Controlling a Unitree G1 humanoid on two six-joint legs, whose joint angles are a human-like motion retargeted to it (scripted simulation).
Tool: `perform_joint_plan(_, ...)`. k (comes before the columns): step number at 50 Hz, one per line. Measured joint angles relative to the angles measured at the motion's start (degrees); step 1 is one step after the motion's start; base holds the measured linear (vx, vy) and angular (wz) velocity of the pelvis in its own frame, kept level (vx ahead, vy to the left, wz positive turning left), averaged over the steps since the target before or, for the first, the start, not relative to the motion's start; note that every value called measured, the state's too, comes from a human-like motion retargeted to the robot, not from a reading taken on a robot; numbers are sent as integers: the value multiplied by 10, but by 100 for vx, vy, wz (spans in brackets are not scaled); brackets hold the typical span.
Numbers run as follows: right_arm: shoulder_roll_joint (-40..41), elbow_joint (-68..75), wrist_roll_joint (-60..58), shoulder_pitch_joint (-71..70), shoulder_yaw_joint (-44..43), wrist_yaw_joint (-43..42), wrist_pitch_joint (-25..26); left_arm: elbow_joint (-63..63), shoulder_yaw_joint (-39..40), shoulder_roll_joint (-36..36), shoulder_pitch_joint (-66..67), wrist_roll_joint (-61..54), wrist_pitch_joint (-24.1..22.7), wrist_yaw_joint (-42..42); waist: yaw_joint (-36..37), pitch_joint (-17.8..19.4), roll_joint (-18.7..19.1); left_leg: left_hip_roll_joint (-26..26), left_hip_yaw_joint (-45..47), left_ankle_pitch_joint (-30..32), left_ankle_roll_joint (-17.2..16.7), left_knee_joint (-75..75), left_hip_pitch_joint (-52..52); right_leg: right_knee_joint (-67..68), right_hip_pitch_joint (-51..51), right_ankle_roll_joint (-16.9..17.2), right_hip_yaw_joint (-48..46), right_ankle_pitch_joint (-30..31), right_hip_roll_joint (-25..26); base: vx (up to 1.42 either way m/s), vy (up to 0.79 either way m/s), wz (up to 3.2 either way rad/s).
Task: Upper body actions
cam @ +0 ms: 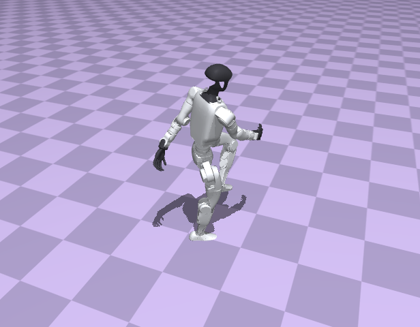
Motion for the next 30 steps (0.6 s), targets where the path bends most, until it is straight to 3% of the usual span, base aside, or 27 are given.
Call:
perform_joint_plan(5,-7,25,-3,98,10,-6,0,0,55,5,-54,-86,0,53,-55,-40,22,-74,-37,88,-31,-200,191,-25,15,20,-42,-1,9,2,10,76)
perform_joint_plan(11,-15,49,-47,224,19,-9,-2,-3,77,-2,-86,-134,-15,84,-111,-96,41,-192,-46,133,-53,-588,450,-36,21,47,-71,-10,14,6,21,46)
perform_joint_plan(12,-18,55,-53,242,20,-8,-2,-5,74,-3,-89,-134,-17,88,-123,-106,48,-210,-58,126,-66,-650,484,-37,21,50,-76,-13,22,9,29,49)
perform_joint_plan(14,-24,66,-66,275,19,-10,-1,-11,68,-4,-95,-128,-23,100,-150,-123,66,-232,-66,48,-98,-760,543,-37,20,54,-93,-19,41,6,26,67)
perform_joint_plan(17,-43,76,-93,320,11,-8,-1,-18,45,-9,-120,-131,-34,149,-189,-136,87,-233,-13,-34,-81,-859,595,-32,24,66,-129,-32,55,-4,36,95)
perform_joint_plan(22,-78,92,-134,395,-48,-21,15,-11,-21,-13,-219,-161,-71,254,-211,-109,82,-257,-95,-45,-65,-878,598,51,23,73,-171,-64,32,-16,27,74)
perform_joint_plan(25,-70,118,-119,430,-104,-42,27,-20,-70,-15,-281,-184,-83,267,-212,-71,80,-248,-121,-50,-58,-868,612,212,-22,49,-176,12,-8,-16,18,35)
perform_joint_plan(28,-65,165,-122,454,-149,-73,28,-65,-89,-29,-356,-240,-63,285,-233,-38,77,-241,-113,-54,-49,-867,624,454,-139,-13,-160,127,-84,-16,25,-20)
perform_joint_plan(30,-78,207,-130,472,-161,-90,27,-118,-76,-48,-412,-271,-73,321,-272,-5,73,-242,-119,-53,-39,-865,636,600,-209,-1,-146,134,-130,-18,26,15)
